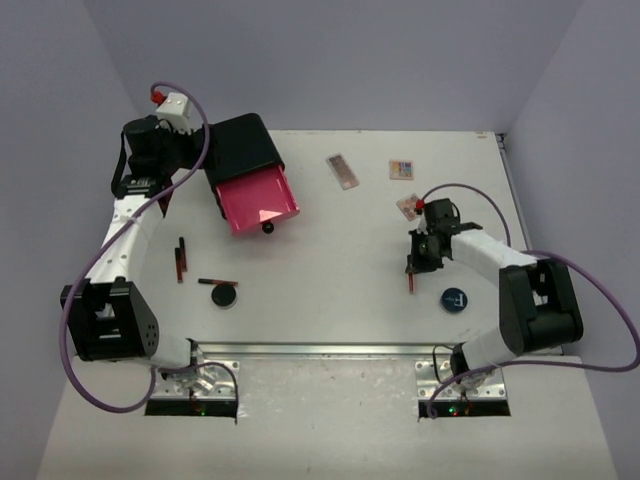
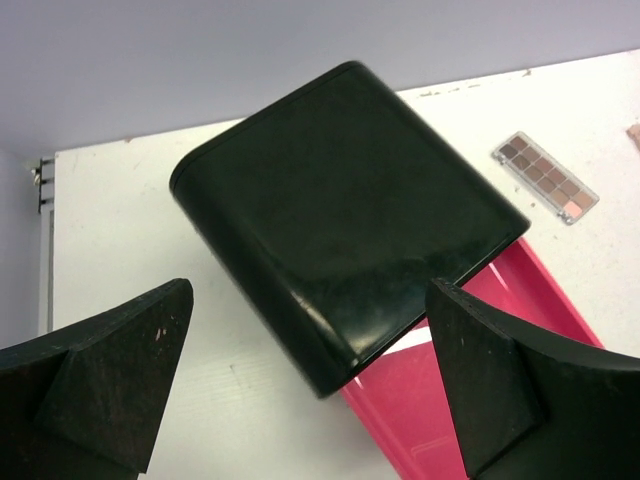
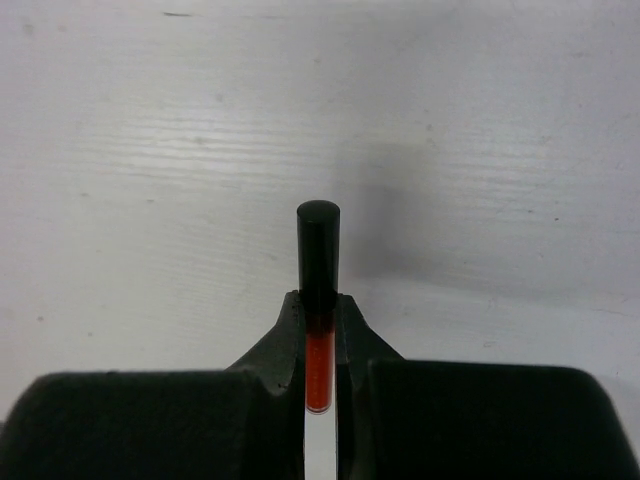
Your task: Organize the makeup
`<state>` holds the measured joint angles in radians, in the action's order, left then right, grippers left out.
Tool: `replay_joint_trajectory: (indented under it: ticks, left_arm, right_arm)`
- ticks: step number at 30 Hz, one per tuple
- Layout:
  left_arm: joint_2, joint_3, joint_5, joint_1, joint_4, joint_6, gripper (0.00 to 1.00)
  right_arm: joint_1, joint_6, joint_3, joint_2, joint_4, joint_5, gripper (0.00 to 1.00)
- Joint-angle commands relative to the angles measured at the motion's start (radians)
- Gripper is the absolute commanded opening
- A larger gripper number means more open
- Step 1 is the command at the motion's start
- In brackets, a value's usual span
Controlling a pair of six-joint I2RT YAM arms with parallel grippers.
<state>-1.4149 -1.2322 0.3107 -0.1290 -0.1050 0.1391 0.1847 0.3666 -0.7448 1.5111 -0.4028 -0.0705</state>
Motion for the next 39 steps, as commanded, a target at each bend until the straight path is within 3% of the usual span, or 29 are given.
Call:
replay_joint_trajectory:
  ticks: [1, 5, 8, 16, 24, 31, 35, 37, 39]
  left_arm:
    - [0.037, 0.026, 0.028, -0.048, 0.034, 0.014, 1.00]
    - [0.031, 0.028, 0.039, -0.063, 0.049, 0.027, 1.00]
    - [0.017, 0.011, 0.038, -0.067, 0.049, 0.034, 1.00]
    - [-0.010, -0.011, 0.025, -0.081, 0.010, 0.034, 1.00]
    - [0.001, -0.002, -0.012, -0.092, -0.031, 0.035, 1.00]
    - [0.015, 0.010, -0.035, -0.094, -0.045, 0.038, 1.00]
    - [0.020, 0.017, -0.042, -0.104, -0.059, 0.042, 1.00]
    - [0.023, 0.023, -0.042, -0.109, -0.067, 0.042, 1.00]
    - [0.031, 0.032, -0.034, -0.125, -0.083, 0.044, 1.00]
  right_arm:
    - [0.054, 0.000, -0.120, -0.124, 0.088, -0.080, 0.00]
    - [0.179, 0.009, -0.292, -0.106, 0.161, -0.070, 0.00]
    - [0.311, -0.012, -0.471, 0.008, 0.215, -0.045, 0.00]
    - [0.432, -0.024, -0.864, 0.318, 0.381, -0.060, 0.00]
    - [0.549, -0.439, -1.357, 0.670, 0.262, -0.048, 0.00]
    - [0.607, -0.801, -1.151, 0.593, 0.396, -0.082, 0.00]
    - [0.617, -0.891, -1.127, 0.585, 0.369, -0.119, 0.01]
    - [0.623, -0.924, -1.128, 0.589, 0.339, -0.123, 0.10]
    - [0.638, -0.963, -1.127, 0.597, 0.320, -0.120, 0.28]
